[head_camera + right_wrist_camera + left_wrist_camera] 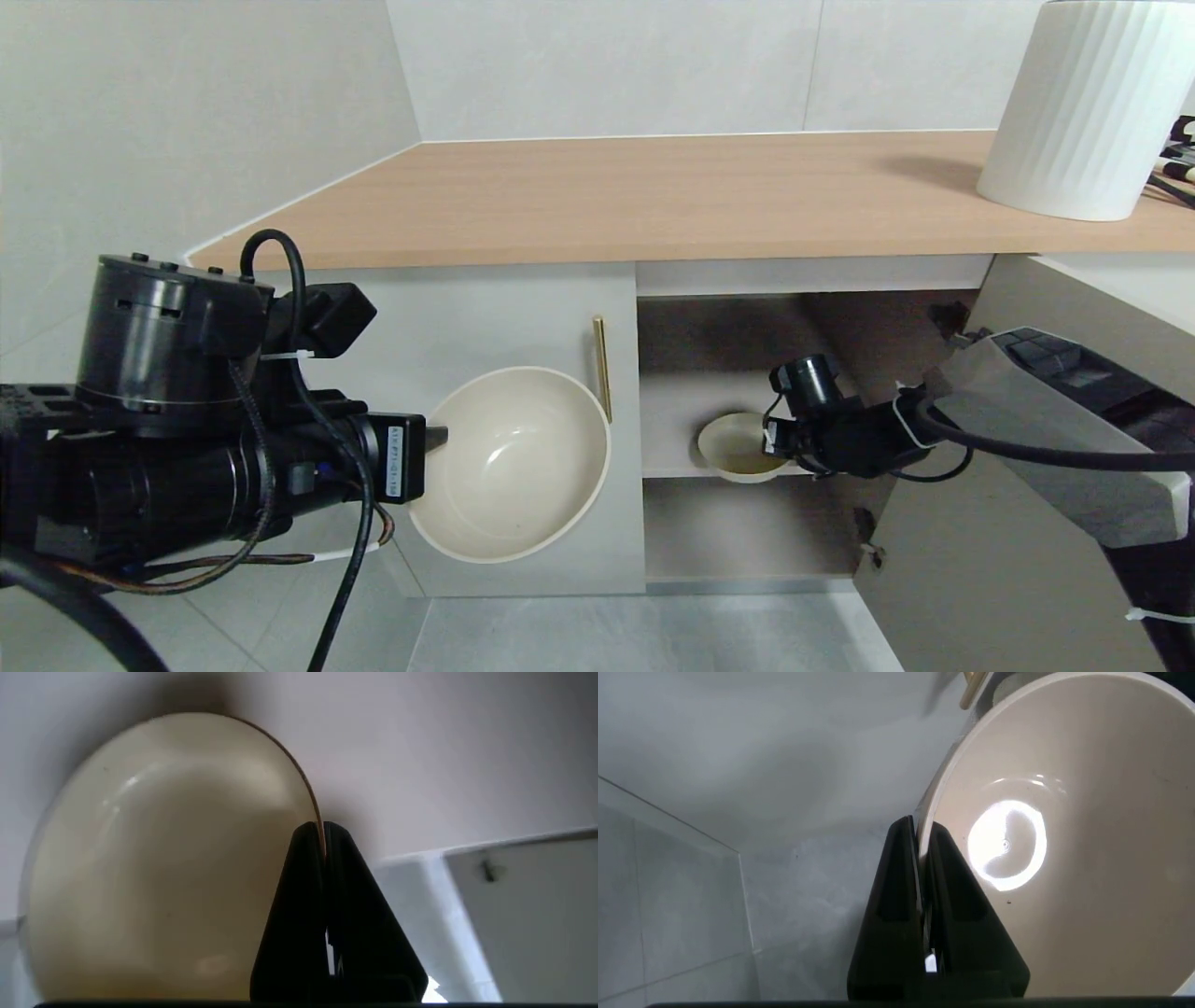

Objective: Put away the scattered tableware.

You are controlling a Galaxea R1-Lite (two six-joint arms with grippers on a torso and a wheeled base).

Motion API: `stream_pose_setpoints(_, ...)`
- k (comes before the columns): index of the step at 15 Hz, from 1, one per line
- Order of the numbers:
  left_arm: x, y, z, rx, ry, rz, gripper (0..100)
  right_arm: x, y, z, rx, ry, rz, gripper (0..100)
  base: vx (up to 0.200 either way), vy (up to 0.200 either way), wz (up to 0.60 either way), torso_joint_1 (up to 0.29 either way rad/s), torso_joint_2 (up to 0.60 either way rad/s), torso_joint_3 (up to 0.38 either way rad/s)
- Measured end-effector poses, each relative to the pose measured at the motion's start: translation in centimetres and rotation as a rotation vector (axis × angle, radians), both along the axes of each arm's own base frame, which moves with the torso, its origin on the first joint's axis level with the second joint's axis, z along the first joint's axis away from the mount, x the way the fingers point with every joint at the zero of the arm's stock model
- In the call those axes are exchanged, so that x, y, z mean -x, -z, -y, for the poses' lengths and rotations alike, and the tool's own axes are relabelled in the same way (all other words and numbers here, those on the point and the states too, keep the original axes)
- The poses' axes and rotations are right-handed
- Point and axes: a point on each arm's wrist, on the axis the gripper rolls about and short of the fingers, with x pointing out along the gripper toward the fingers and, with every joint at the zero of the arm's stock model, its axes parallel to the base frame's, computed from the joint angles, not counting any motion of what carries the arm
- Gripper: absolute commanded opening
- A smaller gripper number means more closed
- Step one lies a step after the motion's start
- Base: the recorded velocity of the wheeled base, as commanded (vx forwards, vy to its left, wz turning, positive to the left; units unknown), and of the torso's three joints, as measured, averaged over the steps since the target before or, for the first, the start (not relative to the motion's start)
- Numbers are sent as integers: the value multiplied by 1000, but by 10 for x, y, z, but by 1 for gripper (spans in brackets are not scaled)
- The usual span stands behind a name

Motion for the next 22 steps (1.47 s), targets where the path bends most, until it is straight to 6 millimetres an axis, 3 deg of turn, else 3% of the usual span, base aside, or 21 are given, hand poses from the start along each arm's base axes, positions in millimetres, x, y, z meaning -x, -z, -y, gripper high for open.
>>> stream_pose_setpoints(8,-1,1,1,-3,1,-6,0,-24,15,14,6,116,43,0,0,0,0,0,0,0)
stream_pose_setpoints(20,-1,1,1,-3,0,-5,0,-32,13,15,-20,144,73,0,0,0,0,0,0,0)
stream_pose_setpoints(21,-1,1,1,-3,1,-5,0,-32,13,15,-21,143,73,100,0,0,0,0,0,0)
stream_pose_setpoints(22,-1,1,1,-2,1,-5,0,-32,13,15,-21,143,74,100,0,0,0,0,0,0)
